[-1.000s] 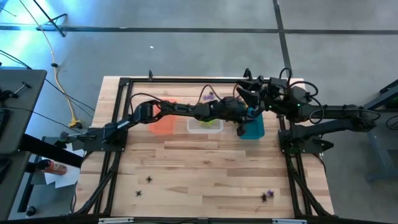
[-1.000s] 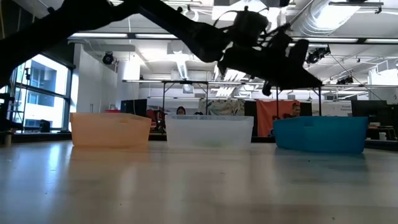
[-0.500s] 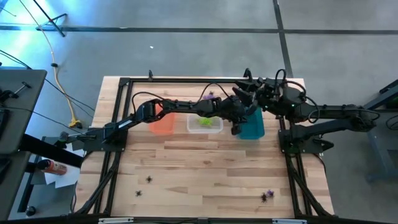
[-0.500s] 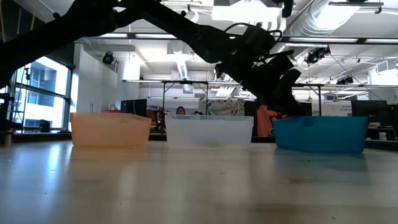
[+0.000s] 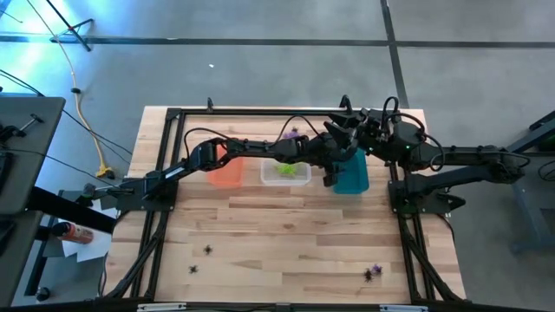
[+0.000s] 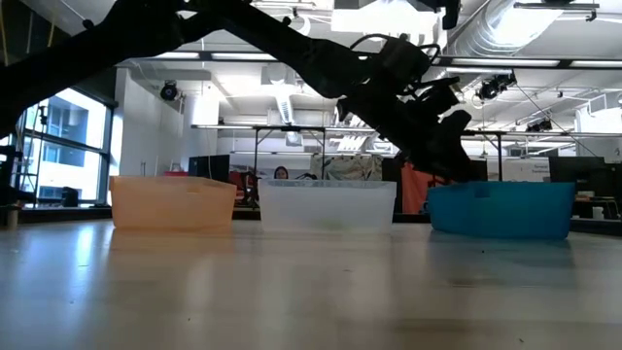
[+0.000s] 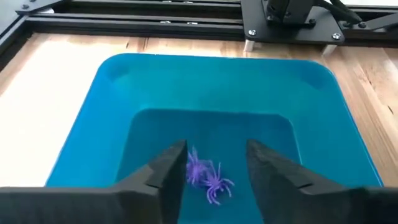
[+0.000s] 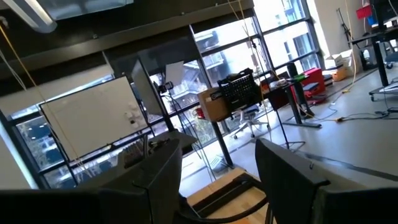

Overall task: Sort Halloween decoration
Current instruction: Put the purple spider toy into the blue bin

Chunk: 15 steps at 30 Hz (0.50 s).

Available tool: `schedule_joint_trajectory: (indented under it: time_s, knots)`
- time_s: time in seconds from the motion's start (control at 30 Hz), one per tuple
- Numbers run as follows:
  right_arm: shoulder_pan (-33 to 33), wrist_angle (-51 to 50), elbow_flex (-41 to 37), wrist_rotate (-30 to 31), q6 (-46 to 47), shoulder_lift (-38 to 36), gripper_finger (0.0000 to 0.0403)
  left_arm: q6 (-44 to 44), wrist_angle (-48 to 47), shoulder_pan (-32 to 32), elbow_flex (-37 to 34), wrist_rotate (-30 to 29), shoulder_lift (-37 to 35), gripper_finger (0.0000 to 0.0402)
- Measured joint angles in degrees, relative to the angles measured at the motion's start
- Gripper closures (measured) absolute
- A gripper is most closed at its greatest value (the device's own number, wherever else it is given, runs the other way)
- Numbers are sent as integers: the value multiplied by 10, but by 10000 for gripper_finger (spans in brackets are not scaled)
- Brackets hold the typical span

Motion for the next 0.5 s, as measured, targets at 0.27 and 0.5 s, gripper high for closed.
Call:
schedule_joint_trajectory:
  time_s: [0.27, 0.5]
  knots:
    - [0, 29, 0, -1, -42, -4, 204, 20, -98, 9, 0, 2, -63, 203]
    - [0, 55, 0, -3, -100, -27, 204, -11, -226, 53, 0, 27, -149, 202]
